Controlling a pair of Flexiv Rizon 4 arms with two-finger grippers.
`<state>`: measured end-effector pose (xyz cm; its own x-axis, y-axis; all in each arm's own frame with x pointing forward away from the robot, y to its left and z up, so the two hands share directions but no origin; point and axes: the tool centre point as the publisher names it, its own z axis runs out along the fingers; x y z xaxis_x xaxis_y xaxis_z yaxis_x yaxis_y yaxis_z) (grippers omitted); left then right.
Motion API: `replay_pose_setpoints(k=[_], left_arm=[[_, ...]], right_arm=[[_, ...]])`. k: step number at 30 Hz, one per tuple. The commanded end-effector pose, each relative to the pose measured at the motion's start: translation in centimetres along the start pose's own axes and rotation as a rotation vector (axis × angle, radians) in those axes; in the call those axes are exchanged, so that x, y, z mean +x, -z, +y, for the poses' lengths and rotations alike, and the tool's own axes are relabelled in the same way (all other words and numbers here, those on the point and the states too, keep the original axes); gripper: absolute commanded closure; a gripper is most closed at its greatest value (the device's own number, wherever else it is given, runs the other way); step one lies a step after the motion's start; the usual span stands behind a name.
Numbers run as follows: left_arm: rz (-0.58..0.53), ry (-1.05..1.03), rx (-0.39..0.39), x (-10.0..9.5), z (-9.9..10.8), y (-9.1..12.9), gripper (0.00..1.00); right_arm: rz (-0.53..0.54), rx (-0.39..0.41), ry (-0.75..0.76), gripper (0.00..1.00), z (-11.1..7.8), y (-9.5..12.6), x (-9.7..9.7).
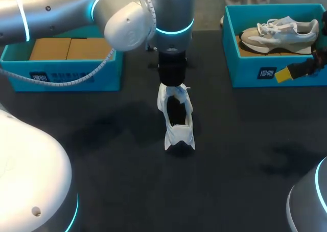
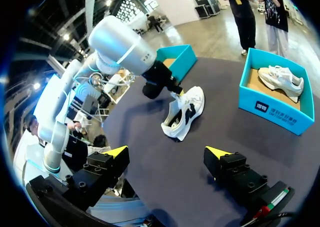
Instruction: Take the shoe out of the shoebox, open the shoe tongue, remove and reinsert the insole, then place the shoe into the shoebox
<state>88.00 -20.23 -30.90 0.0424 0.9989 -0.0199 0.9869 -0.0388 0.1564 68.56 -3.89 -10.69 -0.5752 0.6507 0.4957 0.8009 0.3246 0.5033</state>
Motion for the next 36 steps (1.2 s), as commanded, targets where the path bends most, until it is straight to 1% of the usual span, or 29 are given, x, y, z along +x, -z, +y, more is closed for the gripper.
replay_pose_setpoints(k=[1,5,12,18,24,29,36], left_arm=[[-0.004,-0.007,0.008,0.2,-1.0,-0.5,0.72],[-0.006,-0.018,0.03,0.3,-2.2,-1.1,0.72],[-0.019,-0.025,0.042,0.3,-3.5,-0.3,0.71],[-0.029,-0.024,0.04,0.1,-2.9,0.1,0.71],[-0.04,-0.024,0.041,-0.4,-3.2,-0.2,0.72],[-0.034,-0.036,0.054,-0.2,-4.4,-0.2,0.72],[-0.031,0.007,0.091,0.8,-6.2,-0.6,0.74]], right_arm=[[0.0,0.005,-0.001,0.0,0.2,-0.1,-0.1],[0.0,0.005,-0.001,0.0,0.2,-0.1,-0.1],[0.0,0.005,-0.001,0.0,0.2,-0.1,-0.1],[0.0,0.005,-0.001,0.0,0.2,-0.1,-0.1],[0.0,0.005,-0.001,0.0,0.2,-0.1,-0.1],[0.0,0.005,-0.001,0.0,0.2,-0.1,-0.1],[0.0,0.005,-0.001,0.0,0.2,-0.1,-0.1]])
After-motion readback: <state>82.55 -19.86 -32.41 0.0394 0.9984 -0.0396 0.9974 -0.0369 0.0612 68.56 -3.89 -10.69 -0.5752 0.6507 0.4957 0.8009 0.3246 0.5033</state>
